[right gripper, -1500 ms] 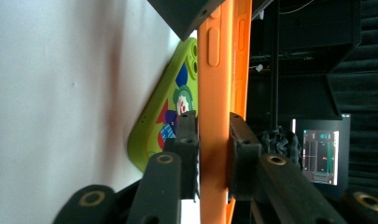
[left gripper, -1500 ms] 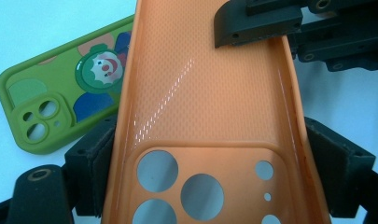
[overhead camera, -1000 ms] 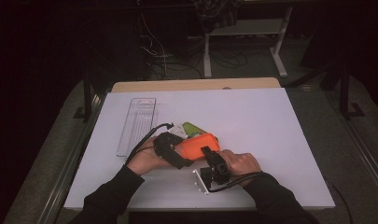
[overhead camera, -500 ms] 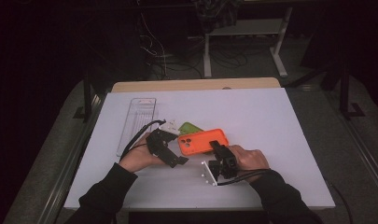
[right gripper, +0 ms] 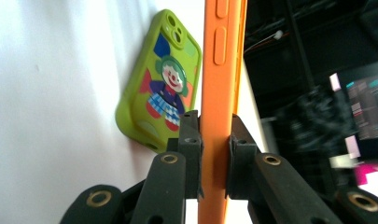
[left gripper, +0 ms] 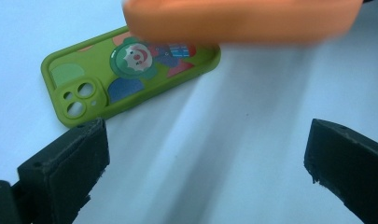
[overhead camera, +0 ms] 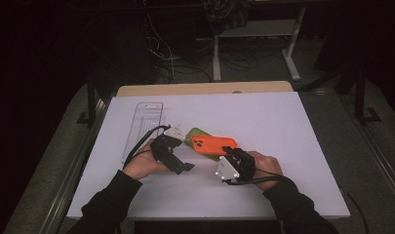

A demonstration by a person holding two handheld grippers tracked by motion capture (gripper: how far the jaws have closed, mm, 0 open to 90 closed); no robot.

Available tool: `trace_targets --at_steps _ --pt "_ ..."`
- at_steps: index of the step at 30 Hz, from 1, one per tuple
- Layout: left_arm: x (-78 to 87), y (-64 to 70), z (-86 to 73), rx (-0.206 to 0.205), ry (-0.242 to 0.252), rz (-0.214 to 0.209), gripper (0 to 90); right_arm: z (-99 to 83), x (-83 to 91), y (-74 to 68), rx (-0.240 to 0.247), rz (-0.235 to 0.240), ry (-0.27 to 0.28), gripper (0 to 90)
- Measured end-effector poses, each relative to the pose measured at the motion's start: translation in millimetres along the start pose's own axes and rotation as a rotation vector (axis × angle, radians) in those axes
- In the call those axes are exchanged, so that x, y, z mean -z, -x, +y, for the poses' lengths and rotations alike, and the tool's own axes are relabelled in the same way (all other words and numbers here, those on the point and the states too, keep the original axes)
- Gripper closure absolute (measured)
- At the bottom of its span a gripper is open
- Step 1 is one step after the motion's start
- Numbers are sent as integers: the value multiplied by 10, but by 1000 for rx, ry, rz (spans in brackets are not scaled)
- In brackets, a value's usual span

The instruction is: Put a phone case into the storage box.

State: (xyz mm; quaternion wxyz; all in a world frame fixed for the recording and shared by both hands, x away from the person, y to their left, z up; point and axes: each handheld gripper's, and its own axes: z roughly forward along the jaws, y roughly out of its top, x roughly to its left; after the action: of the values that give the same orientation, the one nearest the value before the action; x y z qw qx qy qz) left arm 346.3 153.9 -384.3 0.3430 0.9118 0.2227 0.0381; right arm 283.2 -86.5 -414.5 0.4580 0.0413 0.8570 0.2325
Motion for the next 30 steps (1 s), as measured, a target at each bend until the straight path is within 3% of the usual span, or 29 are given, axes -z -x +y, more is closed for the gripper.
trace_targets --at_steps 2,10,15,22,24,30 --pt "6 -22 1 -22 -12 4 0 -22 -5 47 -34 28 15 784" --pt "6 -23 0 -18 -11 3 16 -76 -12 140 -339 154 55 784" --pt "11 -40 -1 -39 -25 3 32 -128 -35 202 -470 228 71 784" --pt "1 -32 -7 -3 -16 2 16 -194 -71 277 -637 329 93 784" --pt "1 -35 -7 -4 -16 5 12 -207 -80 289 -708 370 94 784" --pt "12 -49 -7 9 -12 14 0 -280 -120 341 -822 445 121 784"
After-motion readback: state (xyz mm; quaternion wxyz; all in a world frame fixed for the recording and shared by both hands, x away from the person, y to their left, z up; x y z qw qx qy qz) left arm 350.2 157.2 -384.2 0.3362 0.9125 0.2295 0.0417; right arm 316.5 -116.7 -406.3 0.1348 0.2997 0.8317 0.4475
